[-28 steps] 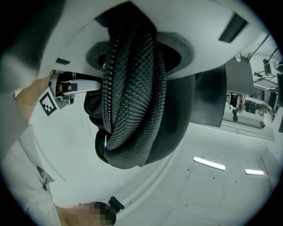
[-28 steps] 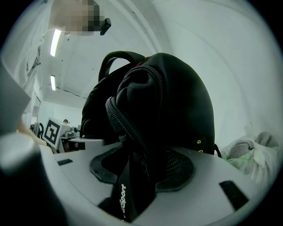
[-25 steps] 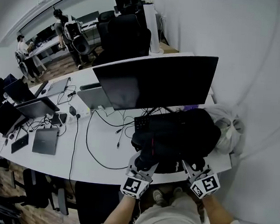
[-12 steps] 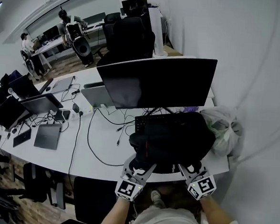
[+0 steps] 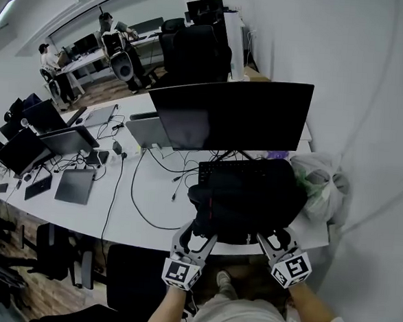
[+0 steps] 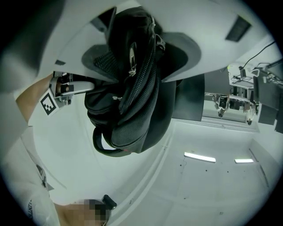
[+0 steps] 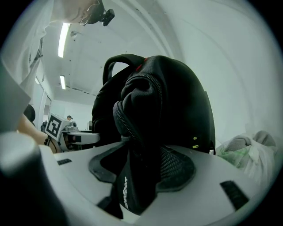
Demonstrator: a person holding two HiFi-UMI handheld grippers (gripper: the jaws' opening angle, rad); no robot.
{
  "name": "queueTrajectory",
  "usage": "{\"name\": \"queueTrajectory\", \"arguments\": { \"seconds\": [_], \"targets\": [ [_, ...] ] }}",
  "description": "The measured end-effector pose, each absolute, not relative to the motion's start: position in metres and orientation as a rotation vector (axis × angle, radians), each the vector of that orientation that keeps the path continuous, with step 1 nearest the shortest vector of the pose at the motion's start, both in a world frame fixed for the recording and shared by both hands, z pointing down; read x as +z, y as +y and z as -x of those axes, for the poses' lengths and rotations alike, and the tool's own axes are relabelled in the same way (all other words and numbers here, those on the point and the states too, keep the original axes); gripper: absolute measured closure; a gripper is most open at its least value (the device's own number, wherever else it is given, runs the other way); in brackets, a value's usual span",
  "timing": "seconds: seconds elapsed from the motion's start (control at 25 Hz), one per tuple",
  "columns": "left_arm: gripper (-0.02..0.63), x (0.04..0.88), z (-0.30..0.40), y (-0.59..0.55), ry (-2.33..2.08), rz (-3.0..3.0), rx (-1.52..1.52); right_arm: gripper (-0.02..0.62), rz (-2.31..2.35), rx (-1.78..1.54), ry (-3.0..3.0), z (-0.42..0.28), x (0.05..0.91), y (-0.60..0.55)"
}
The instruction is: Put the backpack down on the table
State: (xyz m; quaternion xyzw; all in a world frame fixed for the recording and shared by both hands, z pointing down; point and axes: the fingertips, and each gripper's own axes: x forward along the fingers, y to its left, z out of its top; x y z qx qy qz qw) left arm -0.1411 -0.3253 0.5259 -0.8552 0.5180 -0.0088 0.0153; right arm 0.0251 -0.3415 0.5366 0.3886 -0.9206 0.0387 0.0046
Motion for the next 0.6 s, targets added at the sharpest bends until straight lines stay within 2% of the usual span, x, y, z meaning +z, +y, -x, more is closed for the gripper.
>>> {"name": "queueTrajectory", "arguments": {
  "seconds": [0.2, 0.6],
  "targets": [
    [0.324, 0.522, 0.141, -0.31, 1.67, 2.621, -0.011, 0.403, -1.261, 0.143, -2.907, -0.044, 0.536, -0.326],
    [0.325, 0.511, 0.14, -0.252, 1.816, 2.515, 0.104, 0.405, -1.426, 0.139, -2.874, -0.123, 0.52, -0.269]
  ]
}}
